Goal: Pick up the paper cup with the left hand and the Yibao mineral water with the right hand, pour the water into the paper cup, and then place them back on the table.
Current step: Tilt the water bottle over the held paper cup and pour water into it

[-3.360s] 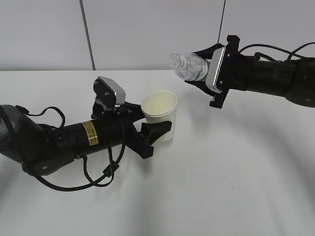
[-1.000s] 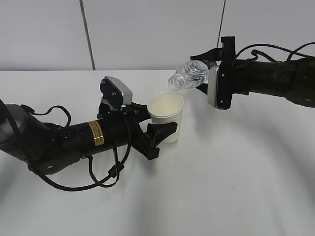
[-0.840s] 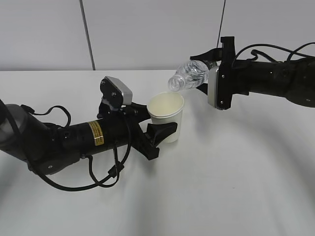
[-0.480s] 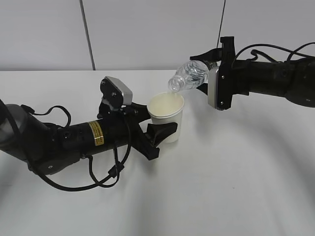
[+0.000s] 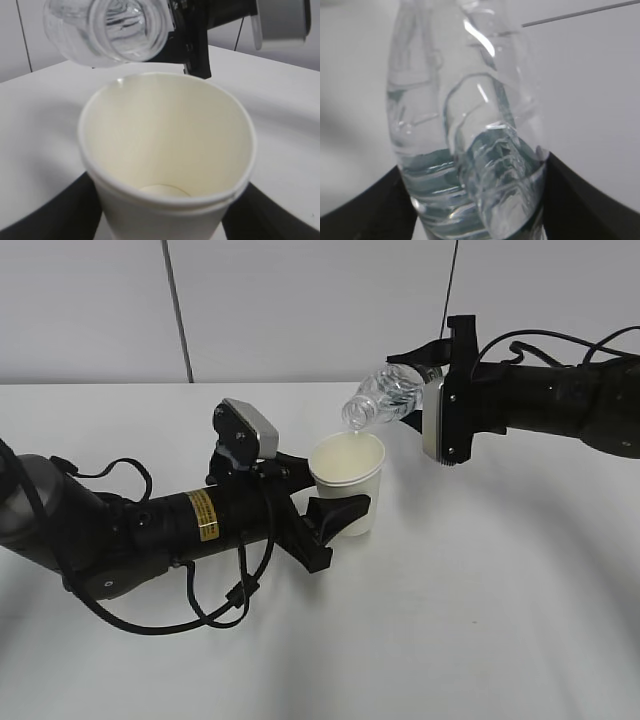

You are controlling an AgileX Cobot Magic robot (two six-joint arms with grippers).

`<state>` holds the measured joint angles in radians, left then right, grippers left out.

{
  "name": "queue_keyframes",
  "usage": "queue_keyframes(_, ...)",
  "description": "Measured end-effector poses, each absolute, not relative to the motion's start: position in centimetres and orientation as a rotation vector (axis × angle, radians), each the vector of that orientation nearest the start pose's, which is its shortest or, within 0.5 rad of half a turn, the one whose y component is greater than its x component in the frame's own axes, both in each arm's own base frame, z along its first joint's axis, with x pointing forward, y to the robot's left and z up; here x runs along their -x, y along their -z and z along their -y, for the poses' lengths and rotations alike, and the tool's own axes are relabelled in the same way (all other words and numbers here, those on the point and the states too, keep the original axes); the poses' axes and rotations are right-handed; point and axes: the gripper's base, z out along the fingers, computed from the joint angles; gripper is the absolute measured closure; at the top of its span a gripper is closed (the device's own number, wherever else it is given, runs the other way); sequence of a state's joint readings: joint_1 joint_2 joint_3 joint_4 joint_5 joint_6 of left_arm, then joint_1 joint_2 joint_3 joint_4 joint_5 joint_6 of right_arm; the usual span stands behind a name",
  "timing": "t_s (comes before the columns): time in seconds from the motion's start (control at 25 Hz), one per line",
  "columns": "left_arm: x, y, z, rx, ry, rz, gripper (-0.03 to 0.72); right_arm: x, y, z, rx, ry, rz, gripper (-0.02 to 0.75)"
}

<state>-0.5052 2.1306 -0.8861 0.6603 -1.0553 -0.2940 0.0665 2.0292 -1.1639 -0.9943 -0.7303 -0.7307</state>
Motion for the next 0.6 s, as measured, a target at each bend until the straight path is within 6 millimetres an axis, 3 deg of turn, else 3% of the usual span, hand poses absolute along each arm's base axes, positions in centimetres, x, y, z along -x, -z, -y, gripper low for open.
queue_keyframes(0.6,-30.86,-10.51,22.56,-0.893,0.807,-1.582,0.255,-42.09,-17.46,-7.89,1.645,0.539,-0.899,0.248)
